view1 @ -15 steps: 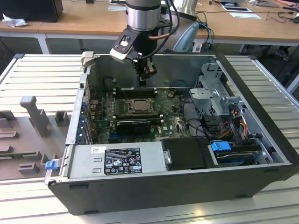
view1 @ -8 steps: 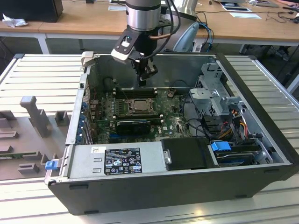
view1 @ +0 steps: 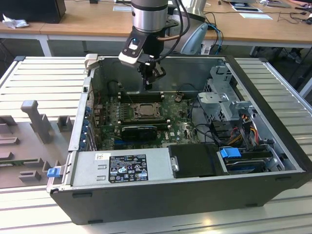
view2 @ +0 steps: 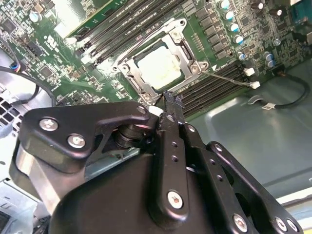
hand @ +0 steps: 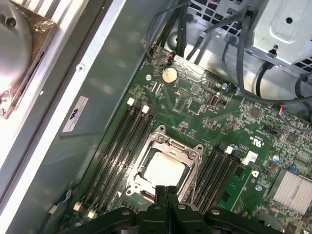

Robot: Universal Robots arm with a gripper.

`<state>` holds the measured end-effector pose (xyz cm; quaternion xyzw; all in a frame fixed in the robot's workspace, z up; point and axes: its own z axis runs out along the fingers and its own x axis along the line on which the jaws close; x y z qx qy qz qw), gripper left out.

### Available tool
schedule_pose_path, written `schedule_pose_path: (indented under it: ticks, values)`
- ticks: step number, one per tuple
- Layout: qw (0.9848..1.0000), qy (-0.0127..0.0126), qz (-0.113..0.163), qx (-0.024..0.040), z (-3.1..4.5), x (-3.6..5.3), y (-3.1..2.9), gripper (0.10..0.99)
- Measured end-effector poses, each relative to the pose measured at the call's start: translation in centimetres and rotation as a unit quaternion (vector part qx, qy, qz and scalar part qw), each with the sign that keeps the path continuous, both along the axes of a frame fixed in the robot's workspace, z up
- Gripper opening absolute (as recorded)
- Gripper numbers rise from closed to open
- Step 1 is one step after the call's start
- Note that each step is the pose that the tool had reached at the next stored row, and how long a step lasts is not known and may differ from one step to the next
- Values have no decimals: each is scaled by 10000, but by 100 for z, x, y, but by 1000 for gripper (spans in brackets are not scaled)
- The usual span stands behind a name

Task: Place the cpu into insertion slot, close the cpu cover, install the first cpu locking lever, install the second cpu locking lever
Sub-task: 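Install the first cpu locking lever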

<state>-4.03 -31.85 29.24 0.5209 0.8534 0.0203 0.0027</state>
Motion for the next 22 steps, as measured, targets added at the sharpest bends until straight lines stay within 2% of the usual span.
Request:
schedule_pose_path:
  ticks: [8,12,16,17,21,22]
  values:
    - [9992,0,393,-6,1,0,0,106]
    - [9974,1,721,-31,0,0,0,106]
    - [9939,5,1100,-95,0,1,0,106]
    - [9918,5,1270,-110,1,0,-1,106]
    - [9863,1,1647,-113,0,0,0,106]
    - [9841,-1,1772,-112,-1,0,0,106]
